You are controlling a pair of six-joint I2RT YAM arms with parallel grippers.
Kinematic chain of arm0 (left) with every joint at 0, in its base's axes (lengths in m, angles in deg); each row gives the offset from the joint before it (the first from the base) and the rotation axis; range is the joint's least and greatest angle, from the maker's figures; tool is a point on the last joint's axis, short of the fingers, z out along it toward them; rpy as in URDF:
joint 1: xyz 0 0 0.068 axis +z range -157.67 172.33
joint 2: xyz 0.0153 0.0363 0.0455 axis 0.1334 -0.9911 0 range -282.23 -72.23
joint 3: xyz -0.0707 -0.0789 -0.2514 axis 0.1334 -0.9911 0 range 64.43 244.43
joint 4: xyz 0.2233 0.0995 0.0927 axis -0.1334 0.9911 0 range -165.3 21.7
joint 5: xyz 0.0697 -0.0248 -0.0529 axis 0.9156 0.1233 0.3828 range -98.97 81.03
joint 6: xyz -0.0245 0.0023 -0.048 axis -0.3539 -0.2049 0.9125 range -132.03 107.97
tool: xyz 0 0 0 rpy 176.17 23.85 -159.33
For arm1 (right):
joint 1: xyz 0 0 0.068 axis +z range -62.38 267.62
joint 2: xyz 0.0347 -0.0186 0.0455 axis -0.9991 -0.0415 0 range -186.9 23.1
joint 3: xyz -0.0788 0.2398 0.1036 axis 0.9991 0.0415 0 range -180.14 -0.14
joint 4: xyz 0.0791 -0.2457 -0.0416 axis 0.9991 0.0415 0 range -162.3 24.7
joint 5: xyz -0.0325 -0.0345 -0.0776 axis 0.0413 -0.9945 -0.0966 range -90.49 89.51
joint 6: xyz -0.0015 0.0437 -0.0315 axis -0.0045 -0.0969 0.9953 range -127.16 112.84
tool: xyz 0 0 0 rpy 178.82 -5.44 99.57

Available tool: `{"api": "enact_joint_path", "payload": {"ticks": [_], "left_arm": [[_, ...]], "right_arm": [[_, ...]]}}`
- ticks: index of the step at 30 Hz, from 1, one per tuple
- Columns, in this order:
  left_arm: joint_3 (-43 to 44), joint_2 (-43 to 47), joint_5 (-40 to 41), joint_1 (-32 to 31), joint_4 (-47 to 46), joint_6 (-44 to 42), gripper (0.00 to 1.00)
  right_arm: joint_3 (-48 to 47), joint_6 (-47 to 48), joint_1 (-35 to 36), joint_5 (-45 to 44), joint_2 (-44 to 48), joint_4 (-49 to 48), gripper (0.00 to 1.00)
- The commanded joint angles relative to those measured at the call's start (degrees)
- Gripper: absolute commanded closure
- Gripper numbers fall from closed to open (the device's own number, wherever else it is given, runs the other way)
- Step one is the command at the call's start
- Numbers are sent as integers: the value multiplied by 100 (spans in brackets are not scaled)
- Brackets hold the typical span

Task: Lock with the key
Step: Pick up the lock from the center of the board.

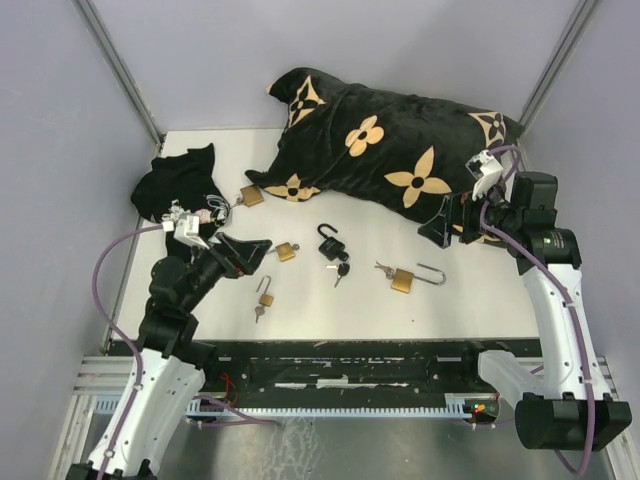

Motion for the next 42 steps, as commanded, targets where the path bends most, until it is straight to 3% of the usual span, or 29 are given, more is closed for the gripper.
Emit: {"api": "enact_joint_path", "payload": {"ticks": [1,6,9,11,18,23,35,42], "left_arm": [[19,-498,187,-783,-428,213,1],[128,-1362,1403,-2457,-764,15,1],[-29,-1914,1355,-2915,-1428,127,1],[-252,-2163,1404,-3033,-1964,257,1],[-714,-2484,2154,-3113,-2734,619,1],[-545,-2839,2466,-3115,-2640,880,1],[-513,-4182,2424,-3071,-4093,1484,2],[-539,-4951,2098,-2728,-4737,1757,8]], "right_arm": [[352,633,-10,1427,-80,-737,1],[803,880,-8,1809,-243,-1178,1],[1145,421,-9,1916,-431,-1903,1],[1093,791,-6,1977,-522,-1514,1],[1195,1470,-8,1559,-433,-1110,1],[1081,1652,9,1366,-456,-886,1],[1198,328,557,1946,-1441,-1761,1],[1099,355,578,1678,-1705,-1567,1]]}}
